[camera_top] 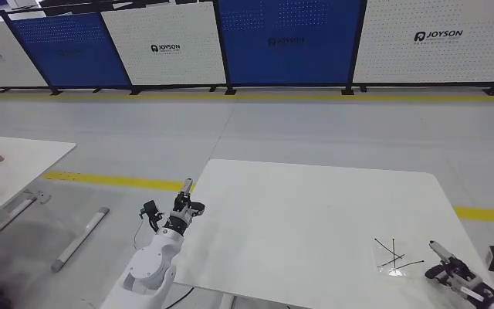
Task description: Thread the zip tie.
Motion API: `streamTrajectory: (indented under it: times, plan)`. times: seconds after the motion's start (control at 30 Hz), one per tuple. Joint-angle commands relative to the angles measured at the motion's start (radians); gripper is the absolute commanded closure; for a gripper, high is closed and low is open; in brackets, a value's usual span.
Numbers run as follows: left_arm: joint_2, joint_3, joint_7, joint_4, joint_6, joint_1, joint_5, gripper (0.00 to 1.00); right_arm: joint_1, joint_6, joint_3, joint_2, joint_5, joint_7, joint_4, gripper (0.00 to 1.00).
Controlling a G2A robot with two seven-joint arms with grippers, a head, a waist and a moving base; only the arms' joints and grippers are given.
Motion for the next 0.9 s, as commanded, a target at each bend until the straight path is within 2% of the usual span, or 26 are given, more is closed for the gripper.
streamTrajectory:
  times: [0.0,0.03,0.07,0.1,0.43,0.73,0.8,0.87]
  plan:
    - [0.0,0.0,0.0,0.0,0.0,0.0,0.0,0.0,-0.002,-0.004,0.001,0.001,0.0,0.003,0.003,0.55]
    - [0.0,0.0,0.0,0.0,0.0,0.0,0.0,0.0,-0.004,-0.008,0.002,0.003,-0.001,0.009,0.003,0.56]
    - [0.0,0.0,0.0,0.0,0.0,0.0,0.0,0.0,-0.006,-0.013,0.002,0.004,-0.001,0.019,0.003,0.64]
    - [0.0,0.0,0.0,0.0,0.0,0.0,0.0,0.0,-0.007,-0.015,0.002,0.005,-0.001,0.03,0.004,0.66]
    - [0.0,0.0,0.0,0.0,0.0,0.0,0.0,0.0,-0.006,0.011,-0.003,0.014,-0.033,0.033,0.005,0.62]
    - [0.0,0.0,0.0,0.0,0.0,0.0,0.0,0.0,-0.002,0.016,-0.022,0.019,-0.057,0.024,-0.001,0.67]
    - [0.0,0.0,0.0,0.0,0.0,0.0,0.0,0.0,-0.001,0.018,-0.022,0.02,-0.061,0.022,-0.001,0.75]
    - [0.0,0.0,0.0,0.0,0.0,0.0,0.0,0.0,0.001,0.023,-0.028,0.022,-0.073,0.021,-0.002,0.73]
